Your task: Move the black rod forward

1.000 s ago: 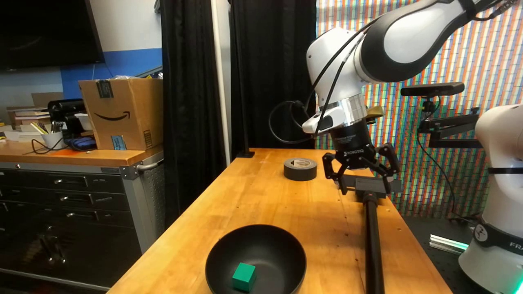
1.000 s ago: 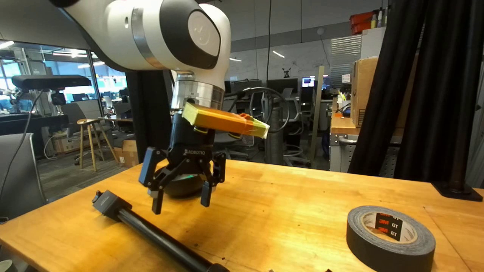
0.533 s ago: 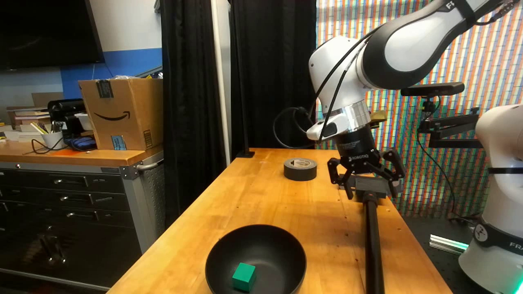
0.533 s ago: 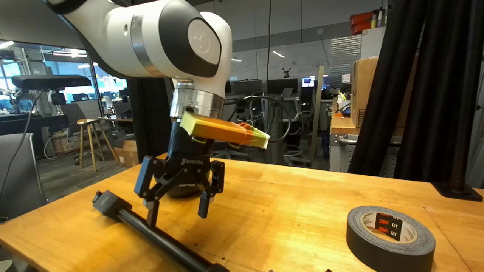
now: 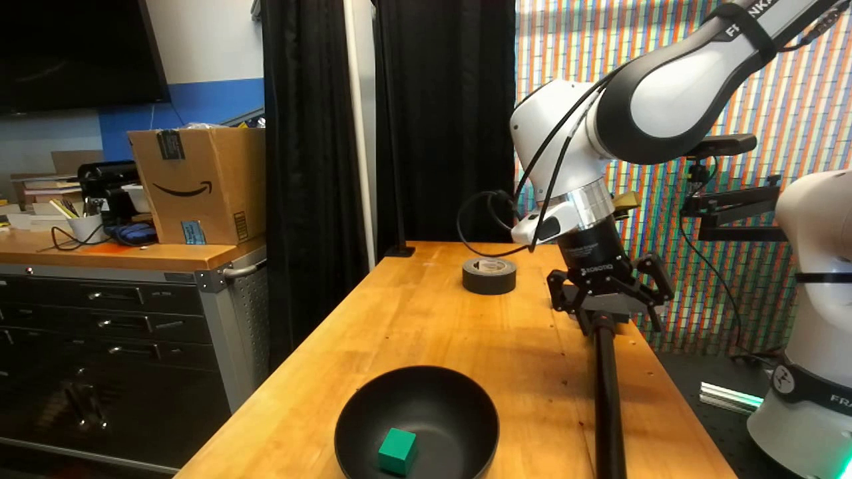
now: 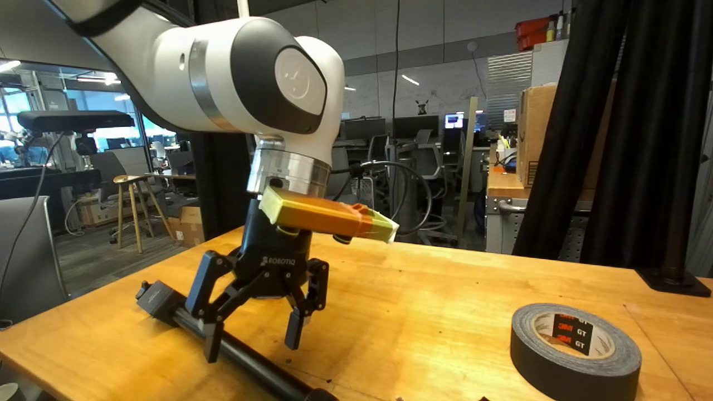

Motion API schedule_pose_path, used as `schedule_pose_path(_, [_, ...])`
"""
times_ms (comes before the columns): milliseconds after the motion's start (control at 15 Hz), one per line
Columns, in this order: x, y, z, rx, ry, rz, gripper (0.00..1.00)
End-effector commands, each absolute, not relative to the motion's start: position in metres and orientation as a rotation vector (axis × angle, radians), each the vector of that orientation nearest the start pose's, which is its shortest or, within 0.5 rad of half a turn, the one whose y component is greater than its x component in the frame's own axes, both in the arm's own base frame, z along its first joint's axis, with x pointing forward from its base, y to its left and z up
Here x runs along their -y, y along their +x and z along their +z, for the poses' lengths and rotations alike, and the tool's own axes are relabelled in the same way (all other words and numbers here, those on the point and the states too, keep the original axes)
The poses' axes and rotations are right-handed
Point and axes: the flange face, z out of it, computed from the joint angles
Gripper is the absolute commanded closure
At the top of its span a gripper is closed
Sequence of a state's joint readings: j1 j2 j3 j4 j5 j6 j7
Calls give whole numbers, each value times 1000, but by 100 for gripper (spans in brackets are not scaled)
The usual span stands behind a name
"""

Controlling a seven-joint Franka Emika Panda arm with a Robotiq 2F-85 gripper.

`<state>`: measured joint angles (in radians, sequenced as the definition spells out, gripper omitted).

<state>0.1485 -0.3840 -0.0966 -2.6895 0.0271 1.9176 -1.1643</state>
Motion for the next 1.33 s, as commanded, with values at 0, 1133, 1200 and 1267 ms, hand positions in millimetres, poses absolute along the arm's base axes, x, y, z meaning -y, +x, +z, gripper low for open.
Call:
schedule_pose_path(0, [-21,341,329,1606,-2344,378,0])
schedule_pose_path(1133, [-31,361,292,1531,-2362,388,0])
schedule_pose_path(1200, [-31,363,290,1524,-2375,388,0])
schedule_pose_path(1267, [-32,364,289,1522,-2383,387,0])
